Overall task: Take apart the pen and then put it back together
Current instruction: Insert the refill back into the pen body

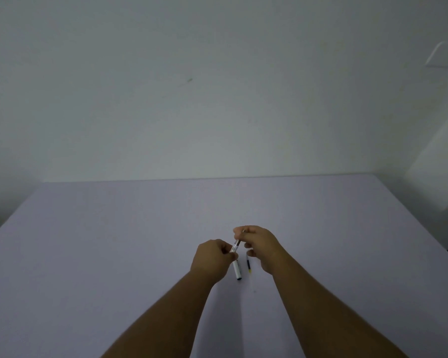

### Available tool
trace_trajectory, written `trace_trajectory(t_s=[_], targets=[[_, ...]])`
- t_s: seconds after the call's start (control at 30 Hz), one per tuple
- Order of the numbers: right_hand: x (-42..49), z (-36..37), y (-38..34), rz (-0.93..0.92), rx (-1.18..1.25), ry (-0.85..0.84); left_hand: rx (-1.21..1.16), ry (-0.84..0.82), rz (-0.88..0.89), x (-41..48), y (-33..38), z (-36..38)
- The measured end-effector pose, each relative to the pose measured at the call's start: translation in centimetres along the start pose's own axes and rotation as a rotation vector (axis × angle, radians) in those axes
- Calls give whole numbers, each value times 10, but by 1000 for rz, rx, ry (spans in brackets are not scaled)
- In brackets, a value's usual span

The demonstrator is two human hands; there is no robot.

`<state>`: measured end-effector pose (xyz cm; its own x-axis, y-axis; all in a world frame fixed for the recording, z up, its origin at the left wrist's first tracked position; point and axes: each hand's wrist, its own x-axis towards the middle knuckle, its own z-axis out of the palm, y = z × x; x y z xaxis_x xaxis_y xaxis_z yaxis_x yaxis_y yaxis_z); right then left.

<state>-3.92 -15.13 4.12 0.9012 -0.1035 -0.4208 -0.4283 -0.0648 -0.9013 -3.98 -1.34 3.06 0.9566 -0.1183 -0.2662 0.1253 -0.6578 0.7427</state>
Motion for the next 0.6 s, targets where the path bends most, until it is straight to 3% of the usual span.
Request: trace_trajectory(t_s=[0.2,0.33,0.5,0.6], targets=[[2,-1,-1,88,-218,17,65,1,6,-1,-5,1],[3,0,5,49,2,-32,41,20,-9,1,-3,-2],[4,3,2,86,-163,35,107,34,16,-1,-3,-1],[3,3,4,54,-12,0,67,19,2,0,-1,0]])
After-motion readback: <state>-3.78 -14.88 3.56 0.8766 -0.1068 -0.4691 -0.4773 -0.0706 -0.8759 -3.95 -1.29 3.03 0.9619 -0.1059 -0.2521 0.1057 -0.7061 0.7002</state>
